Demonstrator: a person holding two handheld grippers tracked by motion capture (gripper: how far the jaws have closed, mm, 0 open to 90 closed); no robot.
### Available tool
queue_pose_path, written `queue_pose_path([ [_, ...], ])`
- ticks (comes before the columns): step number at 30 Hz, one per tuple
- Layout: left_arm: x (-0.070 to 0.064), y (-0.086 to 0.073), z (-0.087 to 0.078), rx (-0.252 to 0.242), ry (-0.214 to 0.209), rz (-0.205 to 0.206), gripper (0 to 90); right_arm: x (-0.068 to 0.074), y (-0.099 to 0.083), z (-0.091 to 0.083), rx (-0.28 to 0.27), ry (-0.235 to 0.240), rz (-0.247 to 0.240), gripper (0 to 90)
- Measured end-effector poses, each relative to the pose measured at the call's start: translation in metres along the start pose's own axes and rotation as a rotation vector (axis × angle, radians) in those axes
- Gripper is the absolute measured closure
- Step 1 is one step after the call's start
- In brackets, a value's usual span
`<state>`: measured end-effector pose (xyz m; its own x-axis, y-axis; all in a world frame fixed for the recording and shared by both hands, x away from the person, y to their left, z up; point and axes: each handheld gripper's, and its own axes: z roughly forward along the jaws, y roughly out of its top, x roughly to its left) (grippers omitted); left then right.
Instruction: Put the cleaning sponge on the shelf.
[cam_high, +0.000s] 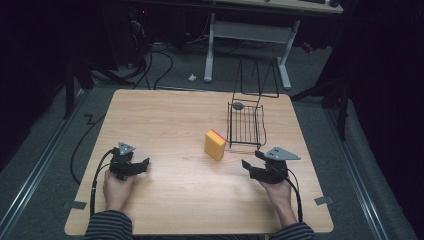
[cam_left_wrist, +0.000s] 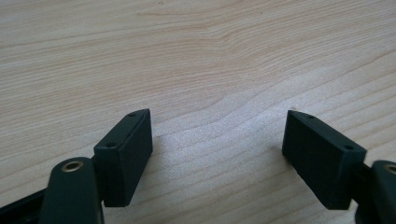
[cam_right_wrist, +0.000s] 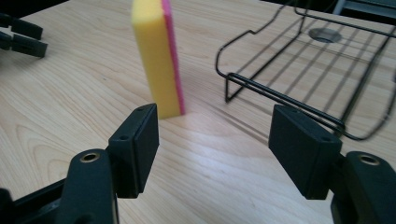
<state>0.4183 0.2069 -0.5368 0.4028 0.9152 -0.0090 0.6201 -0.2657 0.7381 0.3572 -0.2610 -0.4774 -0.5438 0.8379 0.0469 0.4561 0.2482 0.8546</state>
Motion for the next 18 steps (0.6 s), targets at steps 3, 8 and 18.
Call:
queue_pose_path([
  [3,0.0,0.0,0.0,0.0,0.0,0.0,24.9,0.007,0.01,0.012,0.008,0.016,-0.023,33.4],
  [8,0.0,0.0,0.0,0.0,0.0,0.0,24.8,0.015,0.02,0.025,-0.005,0.037,-0.039,33.3],
  [18,0.0,0.0,0.0,0.0,-0.002,0.001,24.6,0.022,0.029,0.044,-0.011,0.063,-0.023,33.1],
])
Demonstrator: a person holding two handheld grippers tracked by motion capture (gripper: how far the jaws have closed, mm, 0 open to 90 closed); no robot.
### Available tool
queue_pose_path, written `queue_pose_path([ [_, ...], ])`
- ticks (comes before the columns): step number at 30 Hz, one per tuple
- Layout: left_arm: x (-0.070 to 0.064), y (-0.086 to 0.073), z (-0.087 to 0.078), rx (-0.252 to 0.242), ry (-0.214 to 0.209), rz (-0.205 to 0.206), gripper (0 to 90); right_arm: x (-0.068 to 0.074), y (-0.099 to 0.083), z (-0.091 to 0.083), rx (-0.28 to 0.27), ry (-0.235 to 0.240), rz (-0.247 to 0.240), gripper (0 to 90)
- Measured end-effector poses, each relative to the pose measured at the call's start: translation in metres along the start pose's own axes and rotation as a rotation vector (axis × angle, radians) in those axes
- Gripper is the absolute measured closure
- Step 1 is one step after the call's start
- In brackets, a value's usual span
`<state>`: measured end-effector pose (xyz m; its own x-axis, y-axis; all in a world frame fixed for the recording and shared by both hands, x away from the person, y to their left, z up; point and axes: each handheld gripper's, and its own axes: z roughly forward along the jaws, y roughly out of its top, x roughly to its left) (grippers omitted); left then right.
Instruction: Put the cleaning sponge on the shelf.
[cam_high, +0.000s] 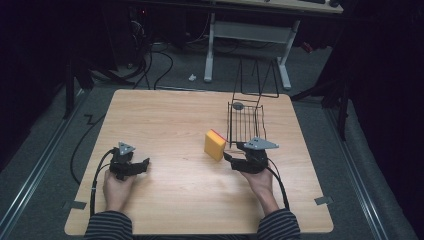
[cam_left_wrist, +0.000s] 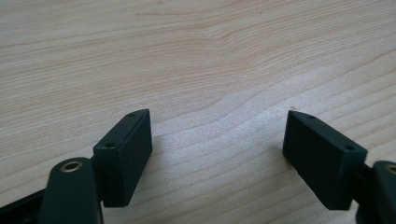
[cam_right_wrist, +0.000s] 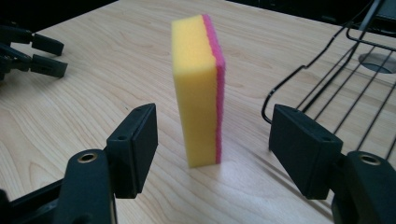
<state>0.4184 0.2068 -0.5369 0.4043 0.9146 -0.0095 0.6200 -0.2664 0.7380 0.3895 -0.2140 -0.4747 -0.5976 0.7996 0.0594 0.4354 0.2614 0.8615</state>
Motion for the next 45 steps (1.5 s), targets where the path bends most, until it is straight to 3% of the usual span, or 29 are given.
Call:
queue_pose_path([
  [10,0.0,0.0,0.0,0.0,0.0,0.001,24.6,0.005,0.004,0.021,-0.004,0.019,0.005,32.8],
  [29,0.0,0.0,0.0,0.001,-0.001,0.002,24.5,0.005,-0.004,0.056,0.055,0.016,0.024,37.7],
  [45,0.0,0.0,0.0,0.003,-0.002,0.003,24.5,0.007,-0.009,0.069,0.071,-0.018,-0.01,57.1],
])
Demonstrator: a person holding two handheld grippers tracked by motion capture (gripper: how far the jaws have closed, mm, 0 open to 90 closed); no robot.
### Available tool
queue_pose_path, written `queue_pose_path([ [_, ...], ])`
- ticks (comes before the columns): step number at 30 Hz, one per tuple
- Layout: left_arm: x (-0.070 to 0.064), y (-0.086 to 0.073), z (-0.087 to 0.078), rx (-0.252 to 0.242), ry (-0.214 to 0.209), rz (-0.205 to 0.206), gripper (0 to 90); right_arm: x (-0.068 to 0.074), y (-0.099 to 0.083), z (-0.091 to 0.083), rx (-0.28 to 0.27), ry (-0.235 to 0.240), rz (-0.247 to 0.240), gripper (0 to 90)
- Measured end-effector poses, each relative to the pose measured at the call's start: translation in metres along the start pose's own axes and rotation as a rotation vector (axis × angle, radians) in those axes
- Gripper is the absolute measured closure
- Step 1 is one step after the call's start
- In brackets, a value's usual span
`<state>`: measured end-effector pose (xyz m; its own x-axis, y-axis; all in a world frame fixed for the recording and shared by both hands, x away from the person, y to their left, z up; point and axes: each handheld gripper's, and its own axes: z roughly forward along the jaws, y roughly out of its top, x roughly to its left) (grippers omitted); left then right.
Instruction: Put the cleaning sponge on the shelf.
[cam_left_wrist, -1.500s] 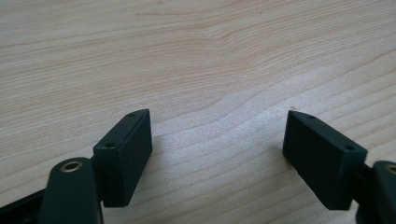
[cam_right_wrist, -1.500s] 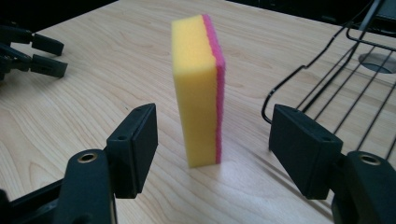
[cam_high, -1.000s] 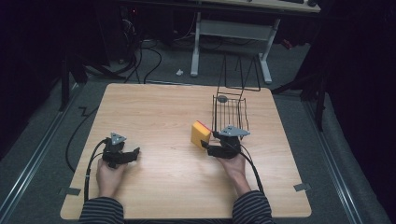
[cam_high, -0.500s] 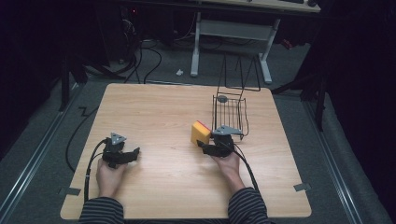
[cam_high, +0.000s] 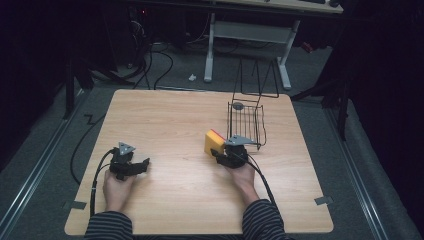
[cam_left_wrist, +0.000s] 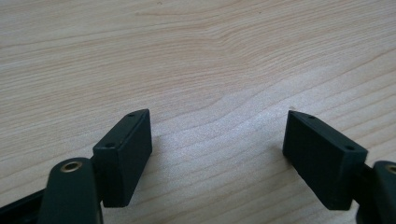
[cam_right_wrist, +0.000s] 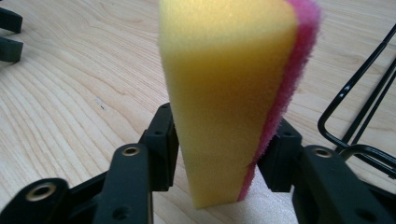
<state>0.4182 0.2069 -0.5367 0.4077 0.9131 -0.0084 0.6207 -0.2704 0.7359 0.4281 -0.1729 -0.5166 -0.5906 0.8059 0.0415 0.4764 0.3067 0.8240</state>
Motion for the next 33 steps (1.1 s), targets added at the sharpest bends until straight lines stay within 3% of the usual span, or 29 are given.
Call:
queue_pose_path([
  [12,0.0,0.0,0.0,0.0,0.0,0.0,24.5,0.004,0.004,-0.008,-0.028,0.0,-0.038,61.3],
  [23,0.0,0.0,0.0,0.0,0.0,0.0,24.4,0.006,0.007,-0.016,-0.043,0.023,-0.044,61.4],
  [33,0.0,0.0,0.0,0.0,-0.001,0.001,24.5,0.001,0.013,-0.038,-0.06,0.021,-0.036,61.4],
])
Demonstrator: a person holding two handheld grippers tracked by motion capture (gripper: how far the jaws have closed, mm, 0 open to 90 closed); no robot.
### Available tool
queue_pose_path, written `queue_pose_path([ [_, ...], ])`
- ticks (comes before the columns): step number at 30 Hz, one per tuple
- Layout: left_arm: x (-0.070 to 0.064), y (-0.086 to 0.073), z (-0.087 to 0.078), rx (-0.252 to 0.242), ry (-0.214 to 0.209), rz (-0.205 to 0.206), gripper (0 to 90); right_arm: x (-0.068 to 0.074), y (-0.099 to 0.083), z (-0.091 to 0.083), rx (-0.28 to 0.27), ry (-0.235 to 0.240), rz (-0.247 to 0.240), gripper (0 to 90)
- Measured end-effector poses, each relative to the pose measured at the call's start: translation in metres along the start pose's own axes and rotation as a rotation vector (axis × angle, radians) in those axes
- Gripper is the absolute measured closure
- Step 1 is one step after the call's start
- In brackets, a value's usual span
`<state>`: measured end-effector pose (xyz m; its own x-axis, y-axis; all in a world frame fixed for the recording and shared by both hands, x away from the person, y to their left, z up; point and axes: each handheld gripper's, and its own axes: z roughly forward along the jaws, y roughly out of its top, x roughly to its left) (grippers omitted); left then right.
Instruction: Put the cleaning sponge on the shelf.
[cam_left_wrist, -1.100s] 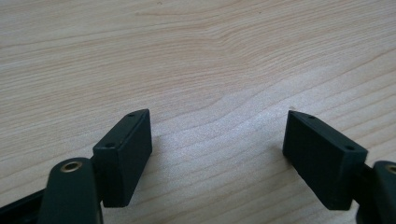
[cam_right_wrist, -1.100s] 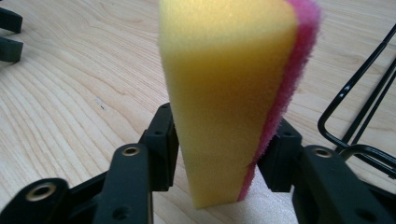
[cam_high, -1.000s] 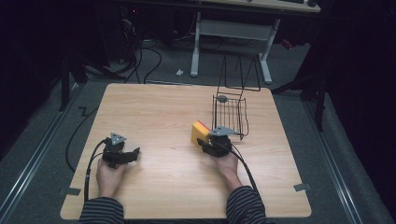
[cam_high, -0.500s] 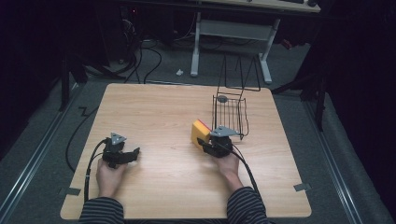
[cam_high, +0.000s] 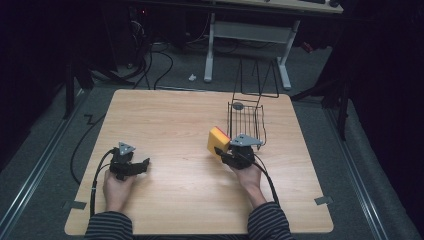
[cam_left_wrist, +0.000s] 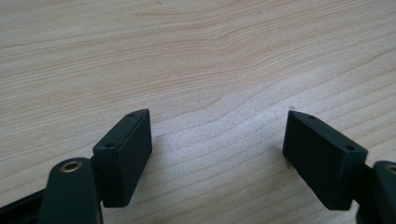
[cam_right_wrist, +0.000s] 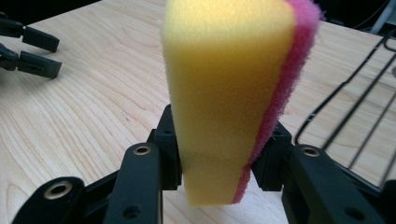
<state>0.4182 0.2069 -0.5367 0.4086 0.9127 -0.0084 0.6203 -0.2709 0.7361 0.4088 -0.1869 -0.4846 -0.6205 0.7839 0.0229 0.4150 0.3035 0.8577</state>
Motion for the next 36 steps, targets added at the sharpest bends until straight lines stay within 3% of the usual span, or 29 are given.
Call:
queue_pose_path([
  [10,0.0,0.0,0.0,0.0,0.0,0.0,24.4,-0.011,0.003,-0.021,-0.021,-0.023,0.026,61.4],
  [23,0.0,0.0,0.0,0.0,0.0,0.0,24.5,-0.038,0.013,-0.054,-0.075,-0.103,0.053,61.5],
  [30,0.0,0.0,0.0,-0.001,0.0,-0.001,24.4,-0.051,0.019,-0.06,-0.085,-0.14,0.06,61.5],
  [36,0.0,0.0,0.0,-0.001,0.0,-0.001,24.4,-0.066,0.024,-0.059,-0.068,-0.199,0.066,61.5],
])
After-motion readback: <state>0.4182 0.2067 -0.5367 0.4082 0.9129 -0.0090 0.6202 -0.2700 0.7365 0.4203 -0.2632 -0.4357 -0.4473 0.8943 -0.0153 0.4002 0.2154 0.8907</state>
